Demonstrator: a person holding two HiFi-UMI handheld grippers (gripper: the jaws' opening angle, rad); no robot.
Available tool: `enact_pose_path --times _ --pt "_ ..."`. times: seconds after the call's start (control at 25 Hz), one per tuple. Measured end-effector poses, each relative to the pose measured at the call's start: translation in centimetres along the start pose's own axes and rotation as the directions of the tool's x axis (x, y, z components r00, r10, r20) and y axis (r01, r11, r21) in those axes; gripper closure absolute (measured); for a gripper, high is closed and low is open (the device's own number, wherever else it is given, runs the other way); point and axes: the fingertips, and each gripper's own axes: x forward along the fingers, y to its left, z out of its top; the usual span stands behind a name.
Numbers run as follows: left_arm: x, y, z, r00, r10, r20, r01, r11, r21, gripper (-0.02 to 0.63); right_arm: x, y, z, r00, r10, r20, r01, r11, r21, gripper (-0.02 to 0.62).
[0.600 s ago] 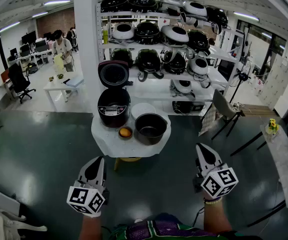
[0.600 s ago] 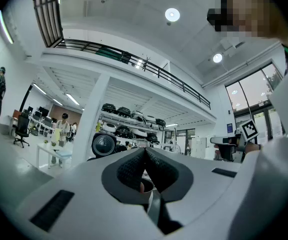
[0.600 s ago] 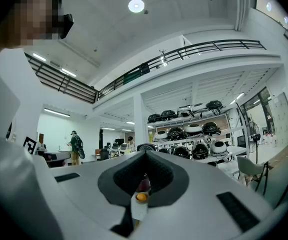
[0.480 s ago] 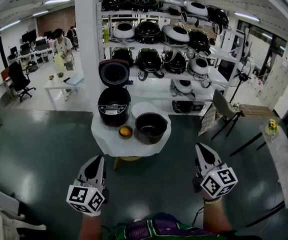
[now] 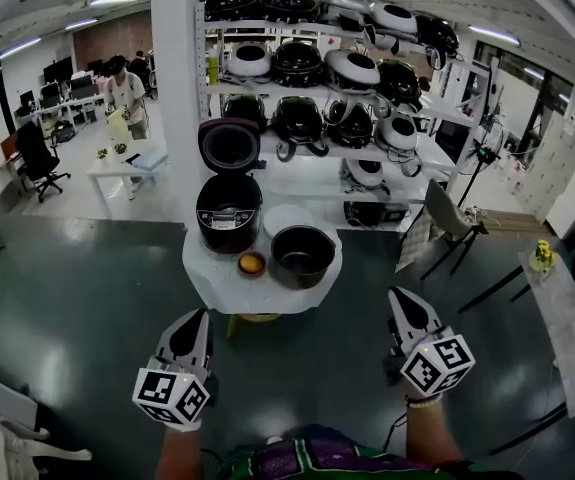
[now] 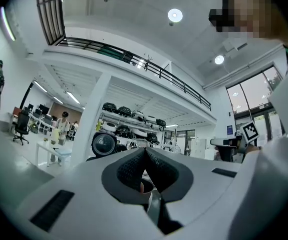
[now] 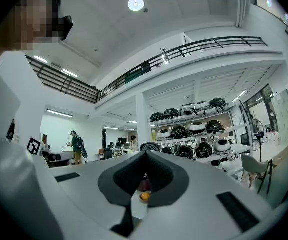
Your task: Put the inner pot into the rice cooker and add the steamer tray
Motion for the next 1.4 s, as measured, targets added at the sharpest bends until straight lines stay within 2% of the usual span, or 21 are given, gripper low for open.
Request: enact_pose_path --times 0.32,0.64,0.96,1.12,1.4 --pt "0.6 0.4 -0.7 1.000 -0.018 -0.017 0.017 1.000 -0.009 0.584 -0.1 0.8 -0.2 1.000 0.025 0.008 -0.025 0.999 0.027 0.591" --pt "1.6 0.5 -2.3 0.999 -0.035 -0.042 0.033 0.999 -0.029 0.584 -0.8 -0.2 -0.7 0.999 -0.036 -0.018 0.036 0.999 0.032 0.589" --pt "4.0 0.6 -2.9 0.998 -0.030 -0.064 0.028 0.999 -0.027 0.584 1.4 -1.3 -0.8 0.999 -0.004 -0.032 0.005 1.000 0.031 0.589" --pt "7.1 0.9 -3.6 0.998 -0.014 -0.068 0.013 1.000 -0.004 0.584 3.8 -3.3 -1.2 0.999 0.016 -0.029 -0.015 0.999 0.032 0.589" --pt "13.8 -0.9 -3.2 0.997 -0.048 -0.054 0.047 0.999 -0.026 0.584 8.3 -8.6 -0.2 0.999 0.042 -0.025 -0.040 0.998 0.055 0.589"
